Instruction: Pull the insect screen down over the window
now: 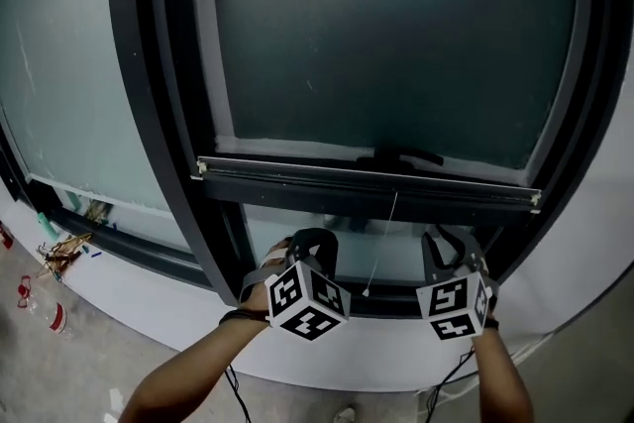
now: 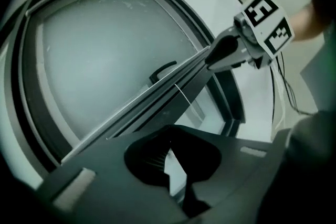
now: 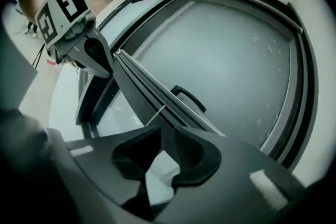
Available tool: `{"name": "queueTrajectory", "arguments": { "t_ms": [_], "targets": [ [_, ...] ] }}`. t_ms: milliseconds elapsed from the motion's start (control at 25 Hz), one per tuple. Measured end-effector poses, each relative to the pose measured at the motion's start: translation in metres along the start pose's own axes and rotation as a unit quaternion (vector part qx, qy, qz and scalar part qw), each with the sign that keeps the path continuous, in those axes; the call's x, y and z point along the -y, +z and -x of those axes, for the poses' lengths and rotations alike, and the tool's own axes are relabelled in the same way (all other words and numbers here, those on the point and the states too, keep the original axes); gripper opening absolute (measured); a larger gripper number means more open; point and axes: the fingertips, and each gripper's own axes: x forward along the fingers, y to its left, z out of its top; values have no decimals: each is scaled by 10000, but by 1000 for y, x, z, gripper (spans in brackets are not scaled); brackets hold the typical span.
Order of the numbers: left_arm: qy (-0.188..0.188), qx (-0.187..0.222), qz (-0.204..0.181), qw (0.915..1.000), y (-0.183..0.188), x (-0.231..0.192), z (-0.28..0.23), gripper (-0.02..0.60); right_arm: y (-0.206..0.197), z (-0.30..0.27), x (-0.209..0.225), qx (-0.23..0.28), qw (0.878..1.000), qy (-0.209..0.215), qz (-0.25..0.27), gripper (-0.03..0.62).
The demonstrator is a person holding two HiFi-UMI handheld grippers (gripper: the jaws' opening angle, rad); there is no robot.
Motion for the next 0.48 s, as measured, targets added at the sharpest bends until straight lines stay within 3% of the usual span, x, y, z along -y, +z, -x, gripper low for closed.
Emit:
{"name": "queueTrajectory", "arguments": {
  "t_ms": [120, 280, 480],
  "targets": [
    [-247, 134, 632, 9976, -7, 15, 36, 20, 17, 28, -36, 82, 9994, 123, -309, 67],
    [-356, 281, 1125, 9926, -15, 38, 80, 20, 33, 66, -79, 181, 9949, 317, -945, 44],
    [-498, 594, 1909, 9785, -11, 64, 122, 20, 47, 109, -112, 340, 9803, 413, -1902, 6]
  ]
}}
